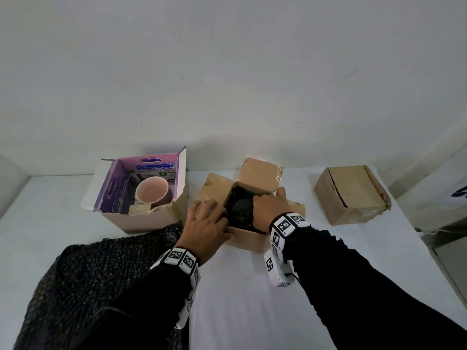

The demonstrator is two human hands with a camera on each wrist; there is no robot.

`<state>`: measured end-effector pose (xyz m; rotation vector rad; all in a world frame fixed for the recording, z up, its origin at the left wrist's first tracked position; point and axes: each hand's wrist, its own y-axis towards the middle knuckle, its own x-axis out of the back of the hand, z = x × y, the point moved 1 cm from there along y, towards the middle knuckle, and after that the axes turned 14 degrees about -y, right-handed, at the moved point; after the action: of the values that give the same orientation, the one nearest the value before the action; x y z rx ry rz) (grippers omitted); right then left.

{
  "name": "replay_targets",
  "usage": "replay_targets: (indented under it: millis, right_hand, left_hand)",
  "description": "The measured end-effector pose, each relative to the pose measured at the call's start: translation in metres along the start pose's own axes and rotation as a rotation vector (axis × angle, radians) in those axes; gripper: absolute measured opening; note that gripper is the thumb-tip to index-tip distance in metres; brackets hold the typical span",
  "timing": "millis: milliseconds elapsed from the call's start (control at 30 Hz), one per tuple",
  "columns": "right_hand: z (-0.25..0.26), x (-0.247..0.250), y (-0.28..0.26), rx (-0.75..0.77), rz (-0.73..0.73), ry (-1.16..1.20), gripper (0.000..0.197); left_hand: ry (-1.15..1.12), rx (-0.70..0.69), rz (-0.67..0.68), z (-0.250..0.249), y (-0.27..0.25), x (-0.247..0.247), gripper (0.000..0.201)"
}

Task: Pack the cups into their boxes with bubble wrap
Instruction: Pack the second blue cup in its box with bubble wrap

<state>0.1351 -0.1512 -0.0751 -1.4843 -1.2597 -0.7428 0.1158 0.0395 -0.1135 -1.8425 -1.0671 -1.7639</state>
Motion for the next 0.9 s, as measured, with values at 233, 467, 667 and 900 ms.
replay_targets:
  millis: [233, 467, 667, 900]
  right_hand:
    - [-0.001, -0.007, 0.010, 0.181, -0.328, 0.101, 0.049]
    - [0.006, -0.014, 0.030, 0.369, -0.296, 0.019, 0.040]
    - [0.016, -0.016, 0.037, 0.306, -0.272, -0.082, 0.033]
    - [0.016, -0.024, 0.037, 0.317, -0.315, -0.053, 0.029]
  left_hand:
    - [-0.027, -0.043, 0.003, 0.005, 0.000, -0.004, 0.026]
    - [-0.041, 0.002, 0.002, 0.002, -0.004, -0.006, 0.024]
    - [-0.060, 0.007, -0.042, 0.000, -0.004, -0.003, 0.024]
    - [-0.072, 0.025, -0.033, -0.002, -0.003, -0.003, 0.023]
